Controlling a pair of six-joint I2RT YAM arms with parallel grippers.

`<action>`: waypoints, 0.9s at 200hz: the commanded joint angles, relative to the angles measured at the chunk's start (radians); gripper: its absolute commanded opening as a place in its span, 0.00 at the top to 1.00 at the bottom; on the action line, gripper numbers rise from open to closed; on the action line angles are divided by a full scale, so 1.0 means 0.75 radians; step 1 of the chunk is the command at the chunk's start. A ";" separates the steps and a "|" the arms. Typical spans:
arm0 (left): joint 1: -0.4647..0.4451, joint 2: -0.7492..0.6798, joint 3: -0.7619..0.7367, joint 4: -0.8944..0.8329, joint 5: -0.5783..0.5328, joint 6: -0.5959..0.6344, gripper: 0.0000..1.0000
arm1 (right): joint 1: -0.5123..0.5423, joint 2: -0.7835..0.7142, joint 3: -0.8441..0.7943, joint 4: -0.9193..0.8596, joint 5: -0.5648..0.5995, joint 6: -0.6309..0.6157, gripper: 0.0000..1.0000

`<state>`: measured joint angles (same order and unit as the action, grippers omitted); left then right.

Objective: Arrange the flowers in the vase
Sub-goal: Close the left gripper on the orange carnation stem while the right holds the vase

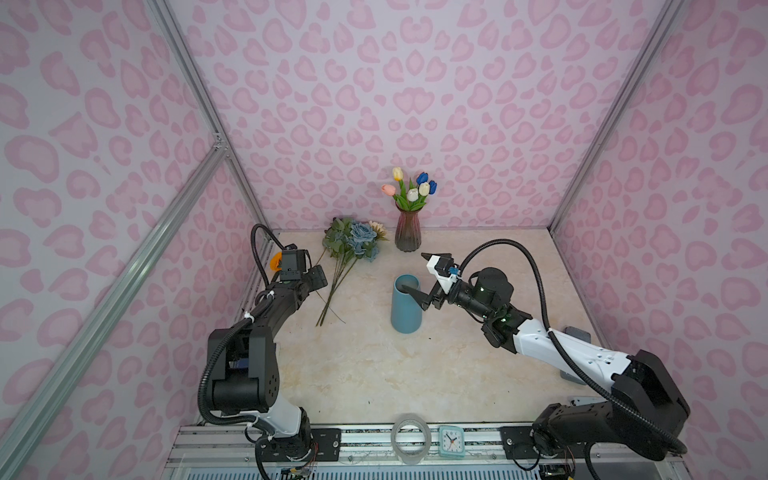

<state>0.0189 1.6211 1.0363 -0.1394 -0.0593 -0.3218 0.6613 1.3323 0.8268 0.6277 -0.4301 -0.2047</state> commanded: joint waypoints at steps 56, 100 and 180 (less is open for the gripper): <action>0.004 0.282 0.284 -0.322 -0.055 -0.008 0.50 | 0.096 -0.229 -0.370 0.425 0.164 -0.113 0.04; 0.003 0.414 0.380 -0.407 -0.057 -0.014 0.59 | 0.152 -0.212 -0.577 0.653 0.302 -0.142 0.05; 0.003 0.559 0.543 -0.487 -0.020 -0.013 0.63 | 0.375 -0.072 -0.721 0.900 0.518 -0.260 0.06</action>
<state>0.0204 2.0197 1.4166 -0.4583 -0.0837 -0.3275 0.9306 1.2690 0.2985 1.1820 -0.1154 -0.3622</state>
